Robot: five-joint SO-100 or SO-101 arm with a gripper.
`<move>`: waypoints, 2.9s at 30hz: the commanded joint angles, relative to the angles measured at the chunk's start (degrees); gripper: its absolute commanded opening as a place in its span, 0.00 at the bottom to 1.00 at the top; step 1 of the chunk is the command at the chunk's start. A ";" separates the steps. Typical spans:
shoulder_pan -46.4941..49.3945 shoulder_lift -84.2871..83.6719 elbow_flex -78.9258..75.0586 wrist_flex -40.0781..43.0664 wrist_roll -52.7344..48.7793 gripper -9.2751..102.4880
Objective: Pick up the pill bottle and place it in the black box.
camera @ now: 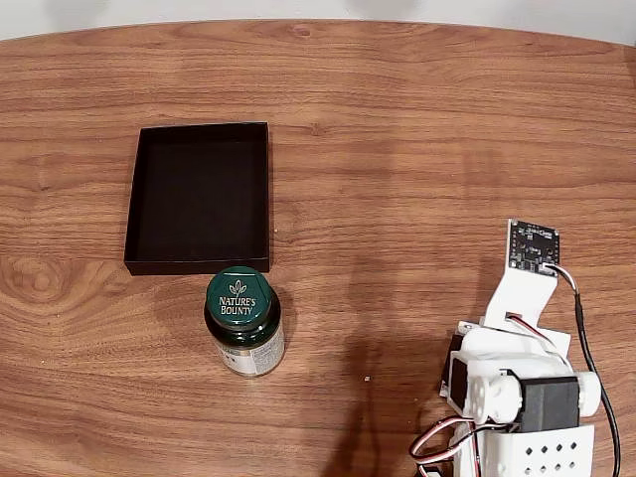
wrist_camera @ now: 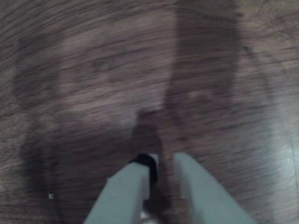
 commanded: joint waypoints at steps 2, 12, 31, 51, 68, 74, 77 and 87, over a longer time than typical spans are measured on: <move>0.44 0.00 -0.79 9.93 0.18 0.09; 0.44 0.00 -0.79 9.93 0.18 0.09; 0.44 0.00 -0.79 9.93 0.18 0.09; 0.35 0.00 -0.79 9.93 0.18 0.09; 1.93 0.00 -0.79 9.93 3.78 0.10; 0.88 -3.87 -0.79 7.73 11.16 0.13; 0.53 -5.36 -0.88 5.89 12.57 0.13; 1.32 -13.54 -0.97 -5.54 19.78 0.13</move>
